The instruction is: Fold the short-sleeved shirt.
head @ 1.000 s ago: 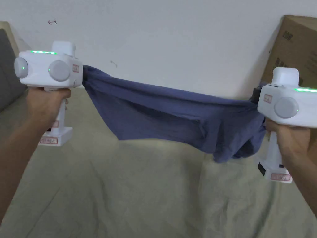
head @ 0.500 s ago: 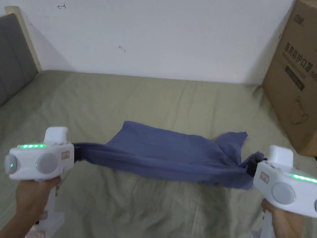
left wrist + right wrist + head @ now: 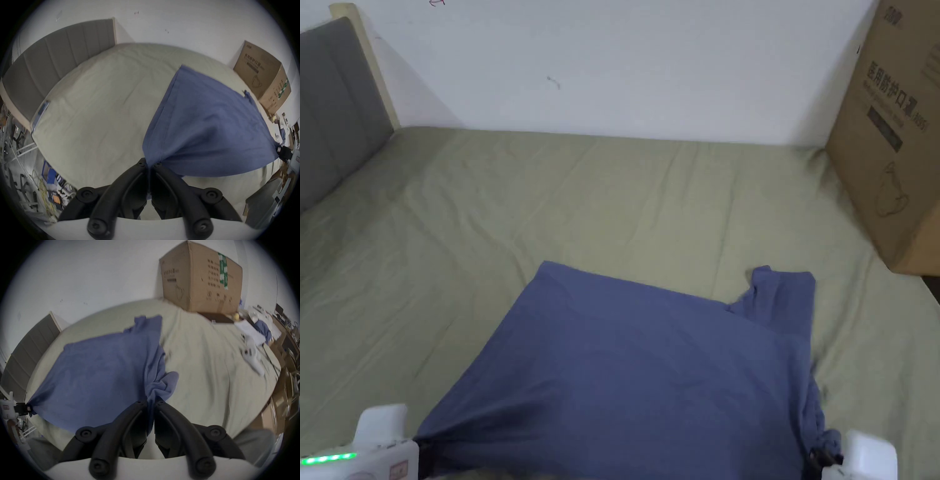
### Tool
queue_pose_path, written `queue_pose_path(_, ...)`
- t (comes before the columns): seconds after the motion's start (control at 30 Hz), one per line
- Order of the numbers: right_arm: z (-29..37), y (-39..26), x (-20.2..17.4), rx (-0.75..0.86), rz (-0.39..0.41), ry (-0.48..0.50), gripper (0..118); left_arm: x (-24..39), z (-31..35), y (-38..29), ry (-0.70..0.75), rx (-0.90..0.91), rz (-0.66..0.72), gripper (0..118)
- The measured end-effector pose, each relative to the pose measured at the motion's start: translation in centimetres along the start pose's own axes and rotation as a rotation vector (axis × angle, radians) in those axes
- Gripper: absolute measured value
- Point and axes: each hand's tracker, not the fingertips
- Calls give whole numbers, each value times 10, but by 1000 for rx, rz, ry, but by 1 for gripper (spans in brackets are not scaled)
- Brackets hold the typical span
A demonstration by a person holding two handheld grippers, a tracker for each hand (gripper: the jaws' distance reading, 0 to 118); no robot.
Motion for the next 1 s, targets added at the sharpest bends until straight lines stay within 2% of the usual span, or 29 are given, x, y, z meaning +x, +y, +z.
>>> queue_pose_path(0.13, -7, -40, 4, -134, -26, -31, 6, -8, -13, -23, 26, -90, 21, 2)
queue_pose_path(0.3, -13, -48, -1, -140, -2, -54, 6, -5, -13, -24, 34, -102, 32, 2)
queue_pose_path(0.37, -12, -39, -3, -147, -2, -51, 7, -3, -11, -18, 43, -118, 29, 6)
queue_pose_path(0.4, -8, -33, -4, -151, -6, -43, 24, -4, -8, -14, 30, -124, 42, 20)
queue_pose_path(0.47, 4, -16, -6, -127, -8, -6, 70, -4, 0, -8, -41, -115, 114, 63)
queue_pose_path(0.5, 12, -3, -9, -88, -4, 27, 95, -3, 8, 1, -70, -104, 132, 73)
queue_pose_path(0.53, 21, 11, -12, -33, 3, 36, 101, 0, 20, 10, -116, -61, 151, 75)
queue_pose_path(0.6, 40, 39, -17, 88, 29, 45, 101, 11, 48, 29, -211, 54, 160, 79)
queue_pose_path(0.7, 71, 80, -27, 244, 76, 62, 101, 35, 90, 62, -276, 233, 126, 87)
queue_pose_path(0.77, 90, 100, -33, 348, 103, 56, 101, 49, 115, 80, -317, 340, 86, 87)
queue_pose_path(0.93, 138, 132, -48, 558, 159, 23, 101, 89, 163, 106, -321, 636, -6, 87)
queue_pose_path(1.0, 149, 136, -52, 626, 171, 0, 99, 103, 170, 111, -300, 696, -38, 87)
